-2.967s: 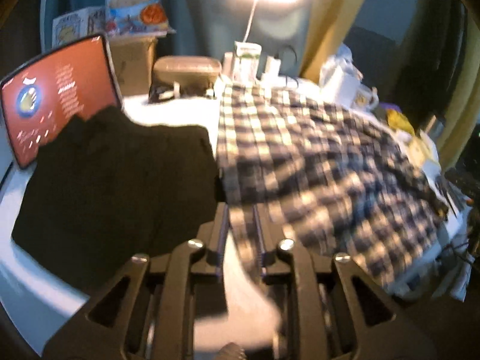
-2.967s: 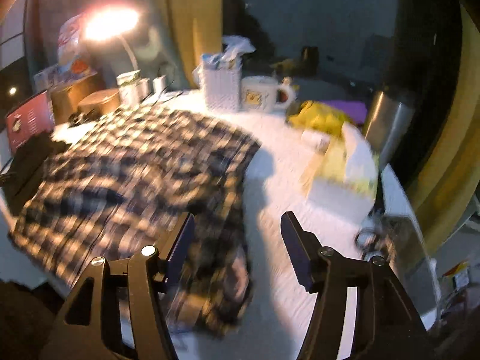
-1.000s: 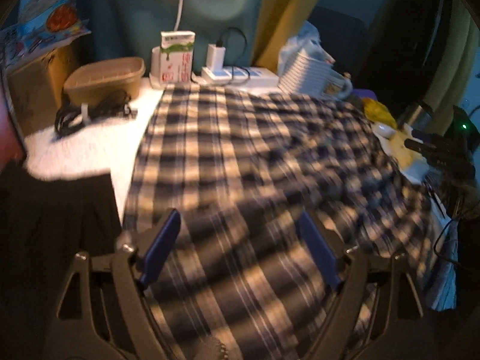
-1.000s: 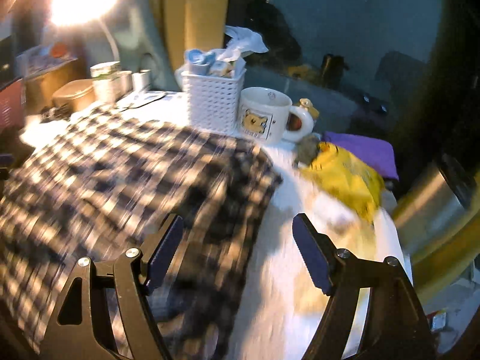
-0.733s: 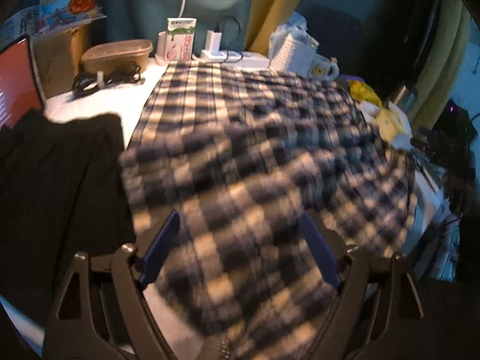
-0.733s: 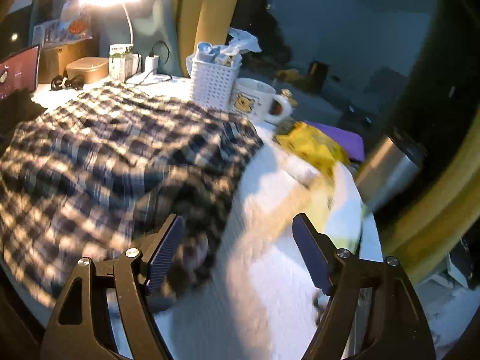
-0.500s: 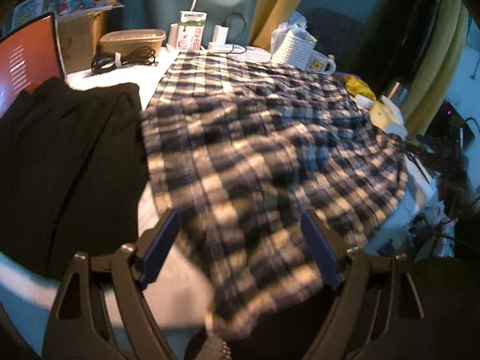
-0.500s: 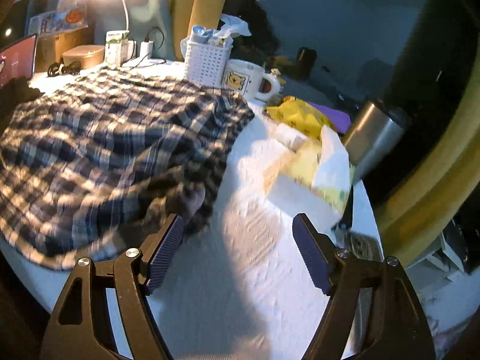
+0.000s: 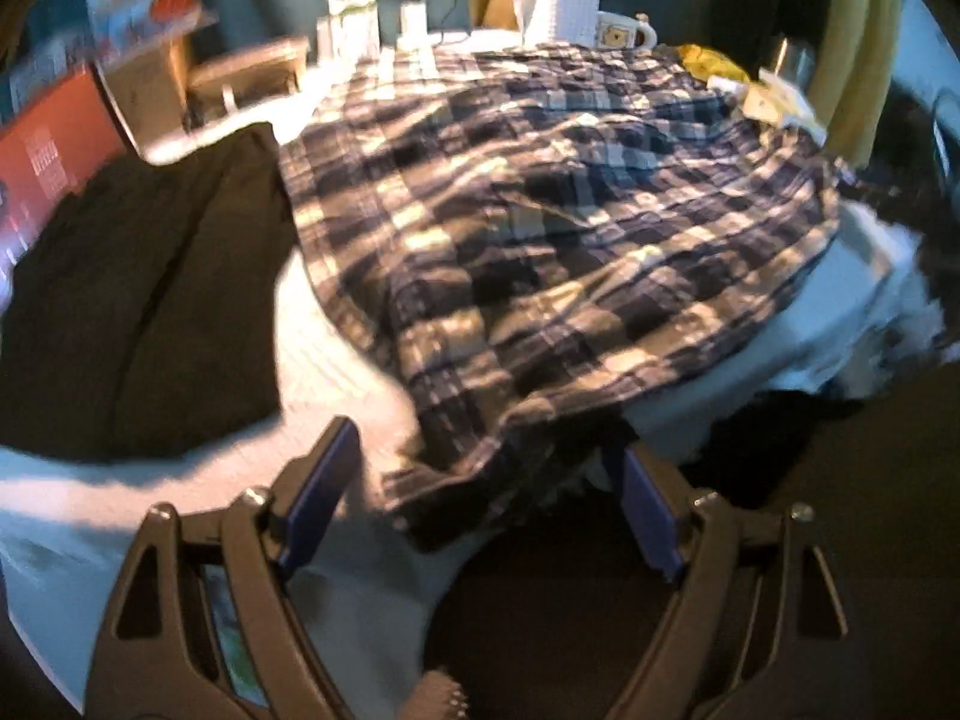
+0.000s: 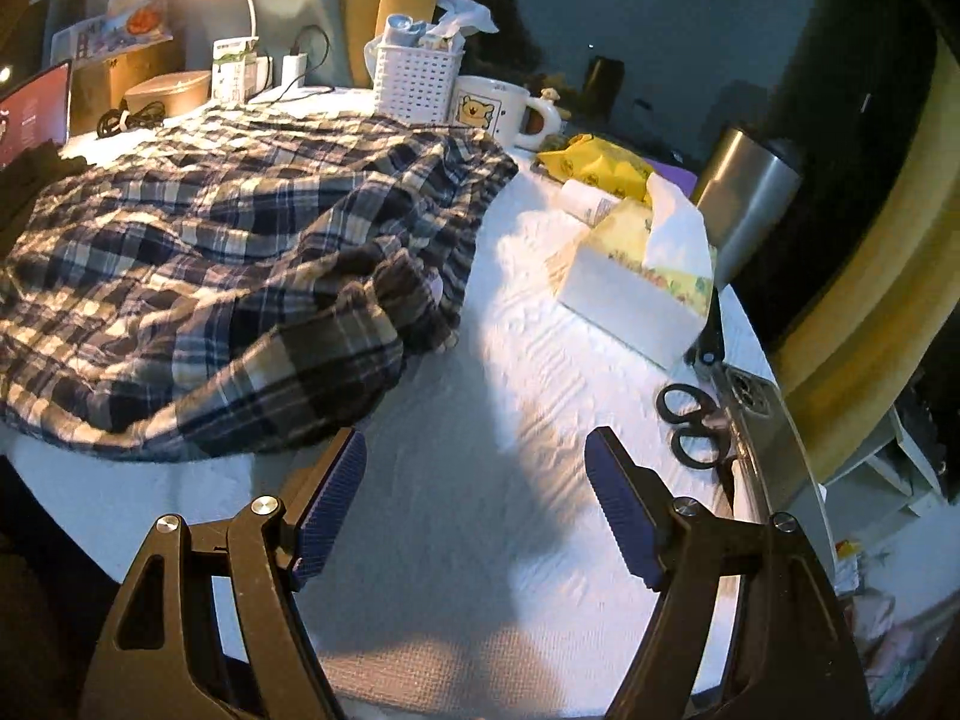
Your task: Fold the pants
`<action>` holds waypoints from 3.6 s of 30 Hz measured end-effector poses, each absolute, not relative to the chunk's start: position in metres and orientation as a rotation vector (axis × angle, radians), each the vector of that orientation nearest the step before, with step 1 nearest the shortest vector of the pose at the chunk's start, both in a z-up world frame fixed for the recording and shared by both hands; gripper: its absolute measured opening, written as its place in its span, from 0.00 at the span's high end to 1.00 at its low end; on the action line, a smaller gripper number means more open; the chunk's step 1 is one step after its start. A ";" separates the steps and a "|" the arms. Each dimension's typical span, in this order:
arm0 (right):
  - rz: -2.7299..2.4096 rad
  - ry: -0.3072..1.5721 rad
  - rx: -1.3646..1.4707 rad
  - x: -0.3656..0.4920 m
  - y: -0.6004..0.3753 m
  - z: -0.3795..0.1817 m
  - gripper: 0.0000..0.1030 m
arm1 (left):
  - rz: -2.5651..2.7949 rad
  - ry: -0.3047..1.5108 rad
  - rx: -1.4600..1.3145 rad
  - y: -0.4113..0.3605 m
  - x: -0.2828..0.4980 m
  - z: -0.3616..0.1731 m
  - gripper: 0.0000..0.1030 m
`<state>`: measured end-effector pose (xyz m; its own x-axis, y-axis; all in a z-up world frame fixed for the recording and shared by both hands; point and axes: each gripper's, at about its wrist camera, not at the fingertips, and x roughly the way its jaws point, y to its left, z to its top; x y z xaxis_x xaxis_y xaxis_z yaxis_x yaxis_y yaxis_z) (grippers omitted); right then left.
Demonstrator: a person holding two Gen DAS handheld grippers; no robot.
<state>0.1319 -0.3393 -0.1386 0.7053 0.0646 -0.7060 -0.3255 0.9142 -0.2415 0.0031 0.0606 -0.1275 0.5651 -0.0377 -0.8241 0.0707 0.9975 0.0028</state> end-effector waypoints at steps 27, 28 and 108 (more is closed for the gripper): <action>0.445 0.561 -0.426 0.158 -0.304 -0.116 1.00 | -0.069 0.760 -0.053 0.065 0.013 -0.073 0.91; 0.434 0.534 -0.393 0.157 -0.309 -0.108 1.00 | -0.070 0.746 -0.051 0.066 0.013 -0.067 0.91; 0.220 0.506 0.011 0.396 -0.292 -0.072 0.82 | -0.079 0.721 -0.115 0.170 0.386 -0.027 0.82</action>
